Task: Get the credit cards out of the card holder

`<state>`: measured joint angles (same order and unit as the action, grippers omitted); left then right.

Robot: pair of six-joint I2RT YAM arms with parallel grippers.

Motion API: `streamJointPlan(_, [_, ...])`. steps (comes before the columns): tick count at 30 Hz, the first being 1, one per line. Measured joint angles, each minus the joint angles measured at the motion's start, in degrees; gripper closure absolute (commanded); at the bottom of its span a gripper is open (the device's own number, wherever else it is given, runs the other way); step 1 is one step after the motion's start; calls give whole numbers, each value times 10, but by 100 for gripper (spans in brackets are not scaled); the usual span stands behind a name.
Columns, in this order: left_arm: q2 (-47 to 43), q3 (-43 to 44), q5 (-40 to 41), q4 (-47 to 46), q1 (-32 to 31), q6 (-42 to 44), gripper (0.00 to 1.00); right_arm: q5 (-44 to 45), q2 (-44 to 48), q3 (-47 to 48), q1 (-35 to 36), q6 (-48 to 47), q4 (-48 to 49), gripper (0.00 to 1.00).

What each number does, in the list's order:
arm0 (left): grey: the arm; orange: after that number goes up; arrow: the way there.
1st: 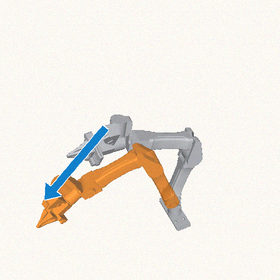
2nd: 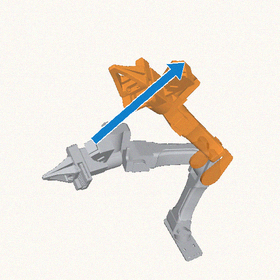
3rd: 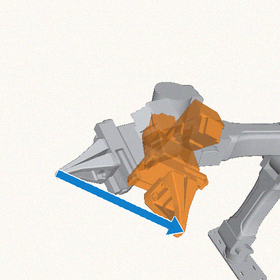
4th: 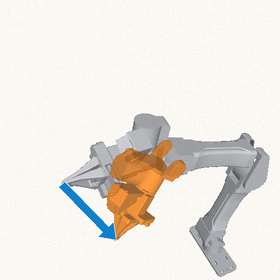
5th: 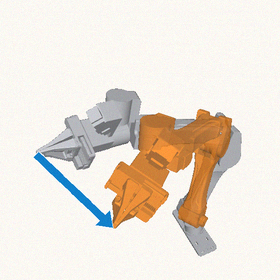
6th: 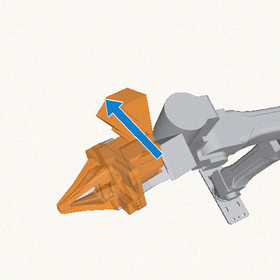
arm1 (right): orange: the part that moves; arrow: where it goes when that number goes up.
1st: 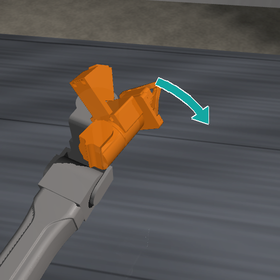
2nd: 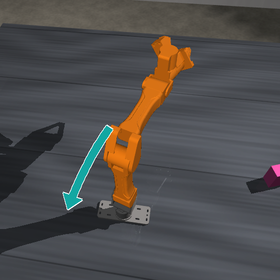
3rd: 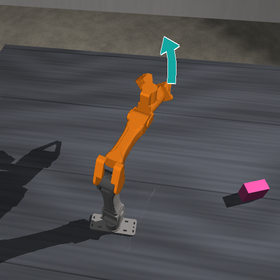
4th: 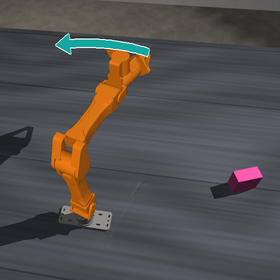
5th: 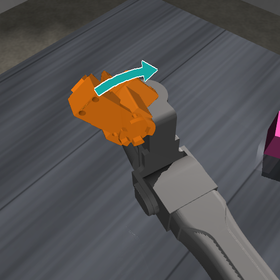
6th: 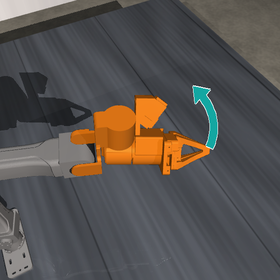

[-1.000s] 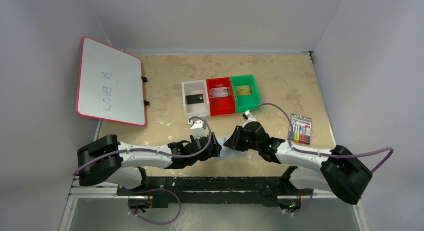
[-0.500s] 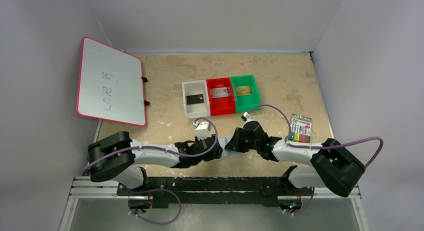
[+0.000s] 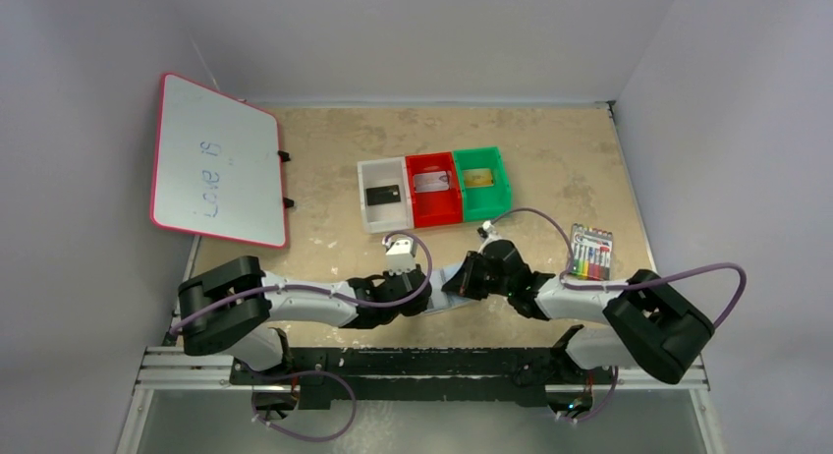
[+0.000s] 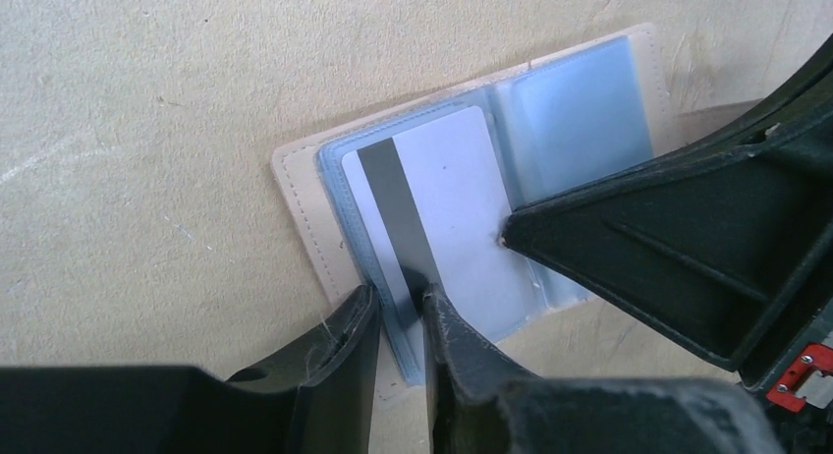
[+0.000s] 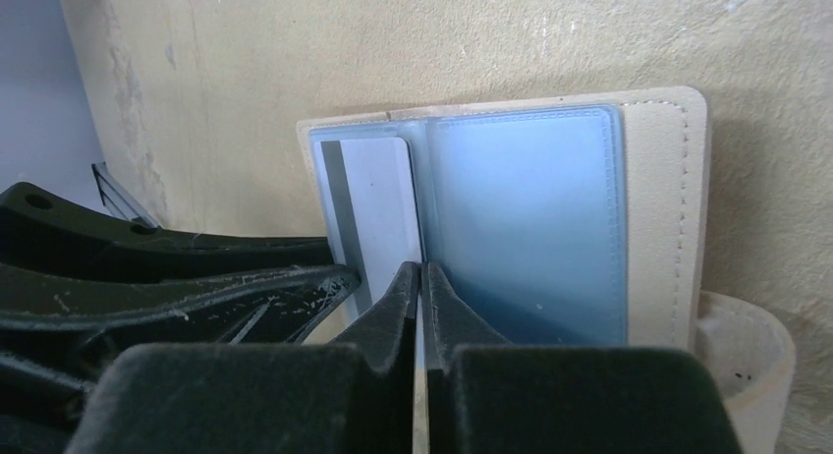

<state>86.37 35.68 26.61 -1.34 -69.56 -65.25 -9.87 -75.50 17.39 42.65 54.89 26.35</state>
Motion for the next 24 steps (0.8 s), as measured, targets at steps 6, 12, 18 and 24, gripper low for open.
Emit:
streamJointPlan(6, [7, 5, 3, 2, 0, 0, 96, 1, 22, -20, -8, 14, 8, 100])
streamJointPlan(12, [10, 7, 5, -2, 0, -1, 100, 0, 56, -41, -21, 25, 7, 100])
streamJointPlan(18, [17, 9, 4, -9, 0, -1, 100, -2, 83, -56, -34, 32, 5, 100])
streamJointPlan(24, [18, 9, 4, -12, 0, -1, 100, 5, 87, -56, -40, 31, -19, 100])
